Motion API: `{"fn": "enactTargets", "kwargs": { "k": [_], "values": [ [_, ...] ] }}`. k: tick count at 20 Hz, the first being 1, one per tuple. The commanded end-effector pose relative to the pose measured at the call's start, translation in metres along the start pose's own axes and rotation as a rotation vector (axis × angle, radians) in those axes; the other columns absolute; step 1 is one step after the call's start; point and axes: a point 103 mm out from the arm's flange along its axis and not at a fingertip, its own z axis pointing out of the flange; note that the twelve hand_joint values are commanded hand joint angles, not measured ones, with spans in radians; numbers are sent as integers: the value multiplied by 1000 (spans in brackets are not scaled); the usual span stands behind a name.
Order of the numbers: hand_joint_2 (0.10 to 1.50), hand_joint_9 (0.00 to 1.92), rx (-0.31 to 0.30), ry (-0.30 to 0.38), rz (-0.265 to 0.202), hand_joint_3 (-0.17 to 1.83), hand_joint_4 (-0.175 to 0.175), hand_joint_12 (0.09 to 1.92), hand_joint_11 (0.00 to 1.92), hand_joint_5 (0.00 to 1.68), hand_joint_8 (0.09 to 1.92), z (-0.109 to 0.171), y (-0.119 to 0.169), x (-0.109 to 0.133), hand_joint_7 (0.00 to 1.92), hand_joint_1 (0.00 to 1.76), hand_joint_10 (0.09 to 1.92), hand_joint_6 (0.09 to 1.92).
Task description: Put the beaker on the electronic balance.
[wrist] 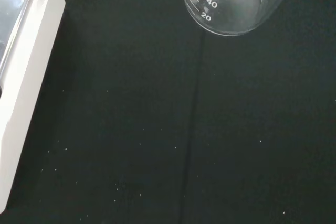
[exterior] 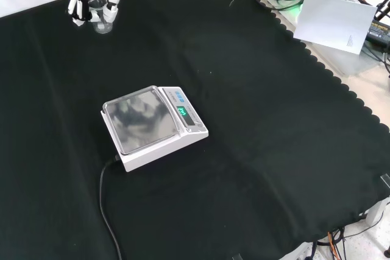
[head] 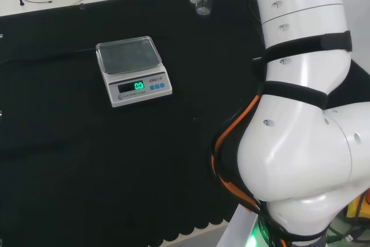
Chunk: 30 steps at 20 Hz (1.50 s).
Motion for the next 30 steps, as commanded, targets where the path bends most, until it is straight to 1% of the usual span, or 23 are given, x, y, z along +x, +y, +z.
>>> {"fn": "enactTargets", "kwargs": {
  "k": [1, 4, 6, 10, 13, 17, 21, 23, 26, 30],
  "values": [
    [1254, 843, 30, -19, 1, 2, -175, 1032, 880, 732, 1102, 2, -2, 8, 630, 1101, 1044, 1378],
    [1253, 844, 32, -26, -6, 1, -175, 1032, 881, 732, 1102, 2, -2, 7, 631, 1101, 1044, 1378],
    [1253, 845, 39, -39, -5, 1, -175, 1032, 881, 733, 1101, 1, 0, 11, 632, 1102, 1043, 1377],
    [1253, 846, 34, -40, -14, 1, -175, 1032, 882, 734, 1101, 0, 0, 12, 634, 1102, 1043, 1376],
    [1253, 848, 33, -45, -34, 1, -175, 1032, 883, 734, 1101, -2, 1, 20, 636, 1102, 1043, 1375],
    [1252, 850, 27, -40, -74, 1, -175, 1031, 884, 735, 1101, -3, 6, 34, 638, 1102, 1043, 1374],
    [1252, 851, 16, -18, -129, 1, -175, 1031, 885, 736, 1100, -2, 10, 44, 642, 1102, 1043, 1373],
    [1252, 852, 15, -23, -147, 1, -175, 1031, 885, 736, 1100, -2, 12, 51, 643, 1103, 1043, 1372],
    [1251, 852, 3, -24, -189, 0, -175, 1031, 886, 737, 1099, -1, 16, 64, 645, 1103, 1043, 1371],
    [1250, 853, -3, -44, -245, 0, -175, 1031, 887, 739, 1098, 3, 25, 85, 646, 1103, 1042, 1369]
  ]
}}
